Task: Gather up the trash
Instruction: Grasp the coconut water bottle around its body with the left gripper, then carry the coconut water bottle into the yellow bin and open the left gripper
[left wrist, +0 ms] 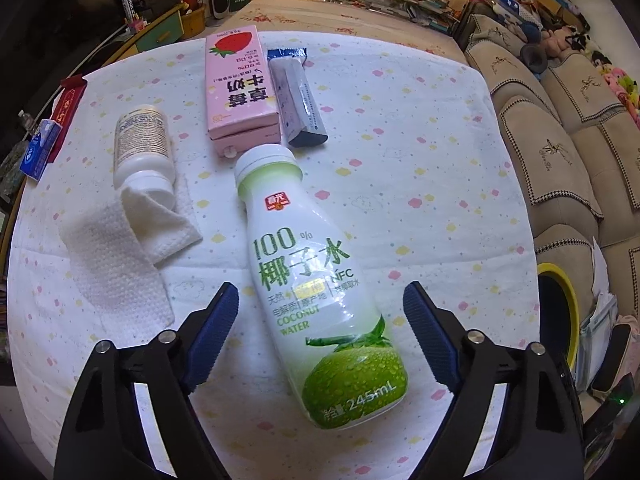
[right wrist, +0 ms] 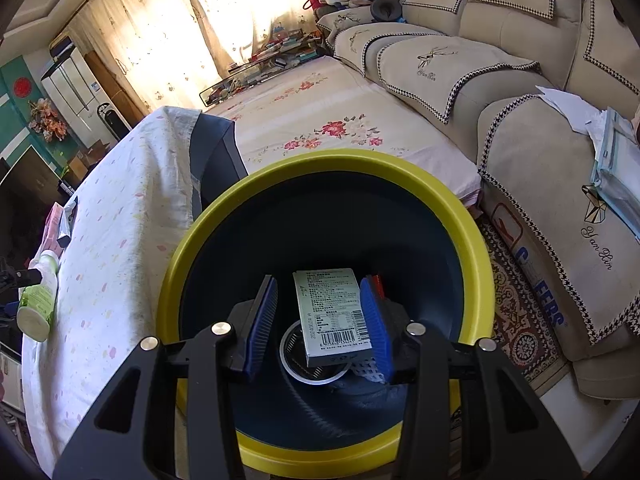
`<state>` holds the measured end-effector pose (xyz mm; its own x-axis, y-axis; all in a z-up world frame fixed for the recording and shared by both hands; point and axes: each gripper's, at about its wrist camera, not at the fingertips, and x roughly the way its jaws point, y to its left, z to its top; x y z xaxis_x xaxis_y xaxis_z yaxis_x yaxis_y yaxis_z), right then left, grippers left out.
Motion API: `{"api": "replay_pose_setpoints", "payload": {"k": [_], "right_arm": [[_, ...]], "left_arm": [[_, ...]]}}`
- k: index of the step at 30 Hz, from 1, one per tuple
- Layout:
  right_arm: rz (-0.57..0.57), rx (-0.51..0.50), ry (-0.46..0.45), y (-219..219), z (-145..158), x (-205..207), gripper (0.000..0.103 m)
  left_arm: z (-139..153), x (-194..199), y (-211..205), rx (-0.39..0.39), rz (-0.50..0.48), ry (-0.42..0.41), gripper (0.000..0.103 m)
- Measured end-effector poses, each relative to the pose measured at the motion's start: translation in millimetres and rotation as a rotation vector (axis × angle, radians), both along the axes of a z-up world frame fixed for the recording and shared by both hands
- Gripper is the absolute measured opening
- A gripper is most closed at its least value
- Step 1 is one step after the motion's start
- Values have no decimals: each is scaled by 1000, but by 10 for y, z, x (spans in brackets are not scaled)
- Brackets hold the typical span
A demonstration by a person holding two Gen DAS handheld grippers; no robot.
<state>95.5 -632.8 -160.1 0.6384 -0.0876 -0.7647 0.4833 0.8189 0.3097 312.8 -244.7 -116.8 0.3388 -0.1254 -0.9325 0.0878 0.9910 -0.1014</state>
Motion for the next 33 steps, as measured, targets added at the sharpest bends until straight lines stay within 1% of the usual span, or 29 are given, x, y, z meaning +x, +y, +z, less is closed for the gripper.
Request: {"api": "replay_pose_setpoints", "payload": {"k": [2, 4, 7, 12, 18, 20, 26, 33], "right_arm": [[-2, 7, 1, -13, -16, -5, 41], [-3, 8, 1, -21, -25, -15, 41], [-7, 11, -1, -46, -32, -34, 41], [-9, 15, -4, -59, -30, -52, 41], [-3, 16, -3, -49, -38, -54, 41], [0, 15, -4, -32, -35, -52, 41], [9, 9, -7, 8, -16, -59, 41], [10, 8, -16, 21, 24, -105, 41]], "left_arm": [[-48, 20, -26, 2, -1, 19, 74], [-78, 40, -48, 7, 1, 30, 73], [-103, 65, -60, 27, 4, 29, 71], [-137, 70, -52, 37, -1, 23, 62], [-108, -30, 15, 27, -38, 5, 58], [-97, -109, 21, 26, -60, -2, 57], [52, -450, -26, 13, -140, -44, 56], [334, -921, -263, -9, -278, -97, 55]]}}
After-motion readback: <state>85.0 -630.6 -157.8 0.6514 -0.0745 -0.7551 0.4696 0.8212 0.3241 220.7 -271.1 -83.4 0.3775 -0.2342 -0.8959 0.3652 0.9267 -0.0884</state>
